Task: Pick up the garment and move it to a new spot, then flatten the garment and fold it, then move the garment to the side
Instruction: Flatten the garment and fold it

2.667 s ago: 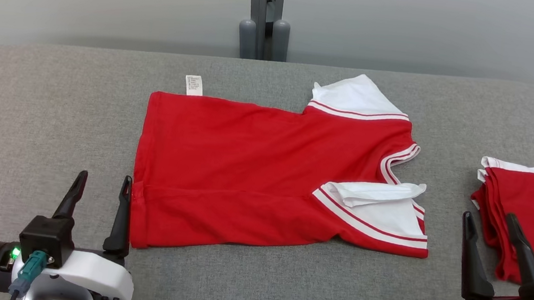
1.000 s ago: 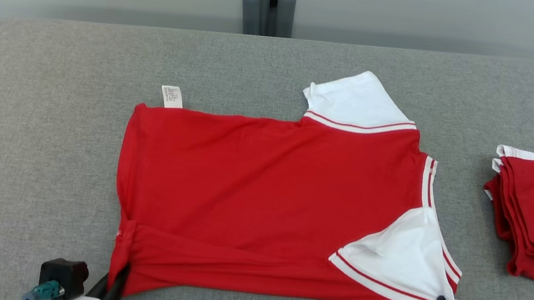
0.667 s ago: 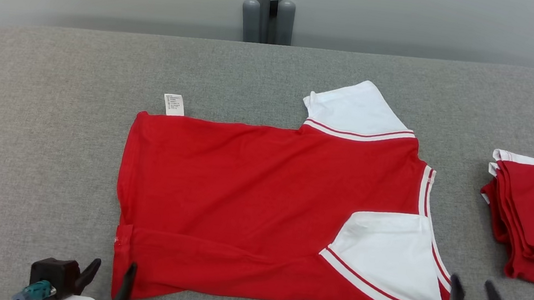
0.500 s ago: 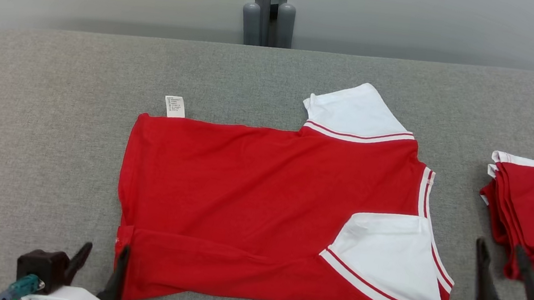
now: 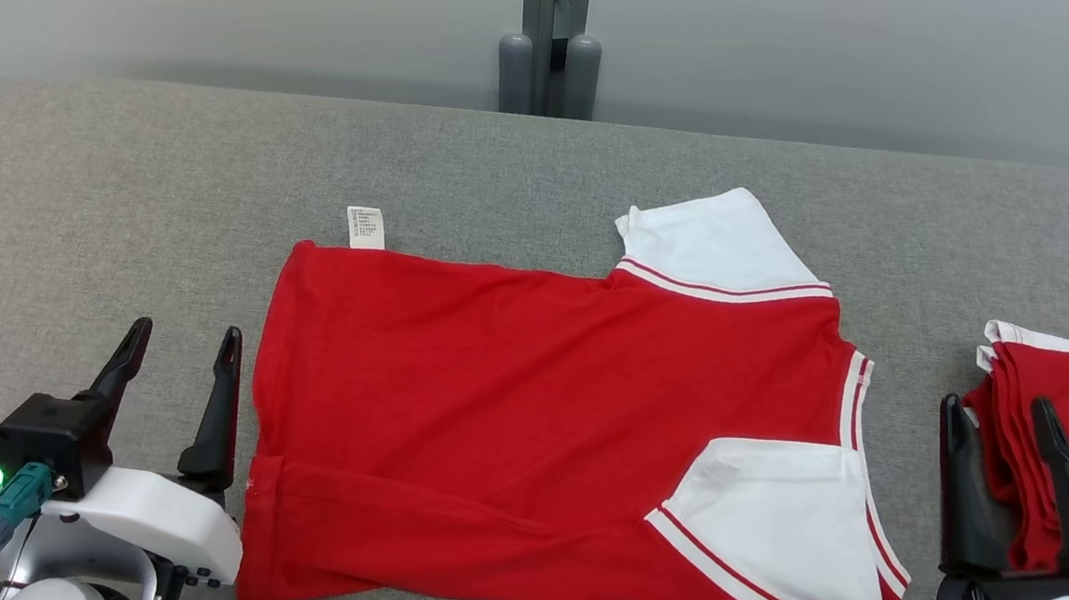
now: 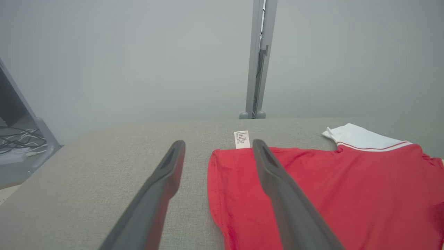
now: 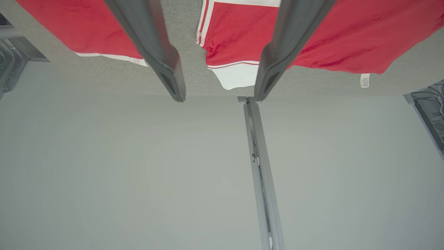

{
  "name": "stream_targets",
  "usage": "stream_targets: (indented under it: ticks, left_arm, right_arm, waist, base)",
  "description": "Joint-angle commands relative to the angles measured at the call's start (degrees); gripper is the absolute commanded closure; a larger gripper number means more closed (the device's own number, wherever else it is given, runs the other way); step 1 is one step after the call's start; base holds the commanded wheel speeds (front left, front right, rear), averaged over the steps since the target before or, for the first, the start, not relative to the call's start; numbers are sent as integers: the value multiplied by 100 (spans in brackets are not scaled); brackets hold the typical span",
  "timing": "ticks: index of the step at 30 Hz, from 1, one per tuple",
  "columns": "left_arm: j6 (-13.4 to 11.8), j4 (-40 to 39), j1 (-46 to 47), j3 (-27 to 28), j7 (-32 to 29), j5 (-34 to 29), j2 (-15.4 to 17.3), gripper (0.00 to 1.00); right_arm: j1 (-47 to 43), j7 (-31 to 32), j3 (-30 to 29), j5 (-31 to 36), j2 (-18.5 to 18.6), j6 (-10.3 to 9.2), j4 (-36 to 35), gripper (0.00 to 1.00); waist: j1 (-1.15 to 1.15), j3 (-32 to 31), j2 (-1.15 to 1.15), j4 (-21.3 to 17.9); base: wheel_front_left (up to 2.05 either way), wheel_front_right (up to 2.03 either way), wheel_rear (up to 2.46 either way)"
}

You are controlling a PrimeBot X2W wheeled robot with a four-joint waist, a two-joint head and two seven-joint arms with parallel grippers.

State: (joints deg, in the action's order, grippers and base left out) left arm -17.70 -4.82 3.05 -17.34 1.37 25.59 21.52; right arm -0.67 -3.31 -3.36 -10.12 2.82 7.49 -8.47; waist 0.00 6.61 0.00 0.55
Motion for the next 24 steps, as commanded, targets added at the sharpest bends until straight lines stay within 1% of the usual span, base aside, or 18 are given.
stream_targets:
  ticks: [1, 7, 13, 18, 24]
  left_arm:
    - [-17, 43, 126, 5, 79, -29, -3, 0]
    - [-53, 206, 196, -12, 235, -90, -49, 0]
    - [-56, 309, 169, 43, 446, 20, -151, 0]
    - [42, 466, 254, 74, 659, 122, -243, 0]
    - [76, 638, 293, 19, 747, 109, -282, 0]
  right_arm:
    - [-122, 51, 11, -51, 25, 1, -15, 0]
    - [-227, 13, 19, -168, 25, 1, 93, 0]
    - [-230, -17, 16, -206, 24, 2, 118, 0]
    - [-204, -37, 20, -244, 24, 2, 145, 0]
    - [-178, -65, 34, -216, 25, 2, 158, 0]
  waist:
    - [0, -26, 0, -10]
    - [0, -49, 0, -68]
    - [0, -65, 0, -83]
    - [0, -62, 0, -29]
    - [0, -57, 0, 12]
  base:
    - [0, 0, 0]
    - [0, 0, 0]
    - [0, 0, 0]
    - [0, 0, 0]
    - [0, 0, 0]
